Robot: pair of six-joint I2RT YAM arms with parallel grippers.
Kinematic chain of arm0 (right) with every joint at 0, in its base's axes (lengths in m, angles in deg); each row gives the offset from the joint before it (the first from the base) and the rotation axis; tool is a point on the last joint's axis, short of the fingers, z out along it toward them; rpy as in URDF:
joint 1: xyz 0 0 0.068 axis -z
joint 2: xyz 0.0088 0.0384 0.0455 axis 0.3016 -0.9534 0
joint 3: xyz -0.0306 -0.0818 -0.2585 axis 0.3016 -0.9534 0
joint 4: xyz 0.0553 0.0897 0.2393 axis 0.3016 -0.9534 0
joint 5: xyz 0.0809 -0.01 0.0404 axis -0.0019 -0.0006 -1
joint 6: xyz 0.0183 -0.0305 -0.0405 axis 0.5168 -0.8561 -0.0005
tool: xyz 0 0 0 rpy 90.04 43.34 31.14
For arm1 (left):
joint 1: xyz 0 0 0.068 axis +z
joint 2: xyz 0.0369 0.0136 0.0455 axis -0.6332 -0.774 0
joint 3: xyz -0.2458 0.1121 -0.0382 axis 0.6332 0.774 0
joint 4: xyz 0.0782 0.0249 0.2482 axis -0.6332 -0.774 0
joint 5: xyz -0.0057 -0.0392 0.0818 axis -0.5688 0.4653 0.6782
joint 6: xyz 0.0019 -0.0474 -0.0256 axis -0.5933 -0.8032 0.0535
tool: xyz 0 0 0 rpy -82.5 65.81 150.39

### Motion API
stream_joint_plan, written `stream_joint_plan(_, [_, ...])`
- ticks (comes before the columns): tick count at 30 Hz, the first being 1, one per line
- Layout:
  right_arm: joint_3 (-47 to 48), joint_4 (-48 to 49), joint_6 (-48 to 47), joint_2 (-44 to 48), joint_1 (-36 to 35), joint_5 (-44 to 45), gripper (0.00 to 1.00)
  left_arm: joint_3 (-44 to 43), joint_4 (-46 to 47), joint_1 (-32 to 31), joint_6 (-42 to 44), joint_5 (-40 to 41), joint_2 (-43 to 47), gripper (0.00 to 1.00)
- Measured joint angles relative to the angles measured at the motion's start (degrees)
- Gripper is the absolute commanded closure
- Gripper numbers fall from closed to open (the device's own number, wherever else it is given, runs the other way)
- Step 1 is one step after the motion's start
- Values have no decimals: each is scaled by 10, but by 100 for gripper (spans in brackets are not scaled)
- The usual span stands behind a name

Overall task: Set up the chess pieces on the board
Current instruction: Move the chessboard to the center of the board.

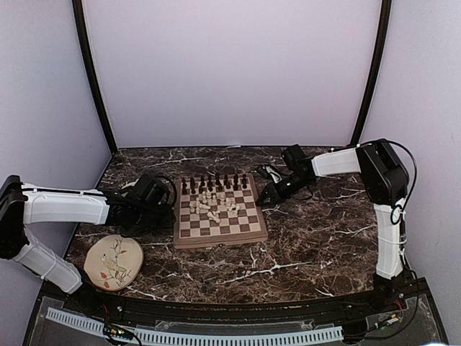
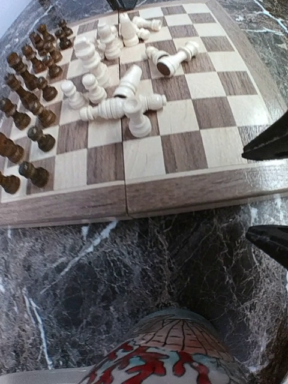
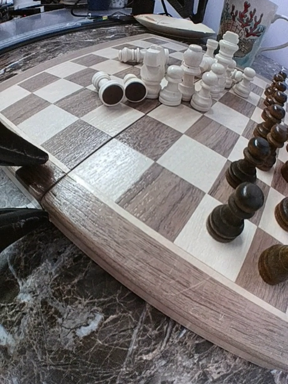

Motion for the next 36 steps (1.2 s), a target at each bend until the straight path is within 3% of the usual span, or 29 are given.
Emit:
stream_joint_plan(11, [3,-9,-8,0,0,0,74,0,20,3,0,-18,-76,62])
stream_joint_plan(21, [-3,-20,-31,1,4,-17,76,-26,61,10,10,-31,-123,77])
stream_joint_plan(28, [-59,-23,-51,44,0,-8,76,-31,63,9,25,-36,-127,84])
stream_joint_plan(36, [-106,-51,-85,89,-12,18,76,-36,24,-36,23,-15,-118,88])
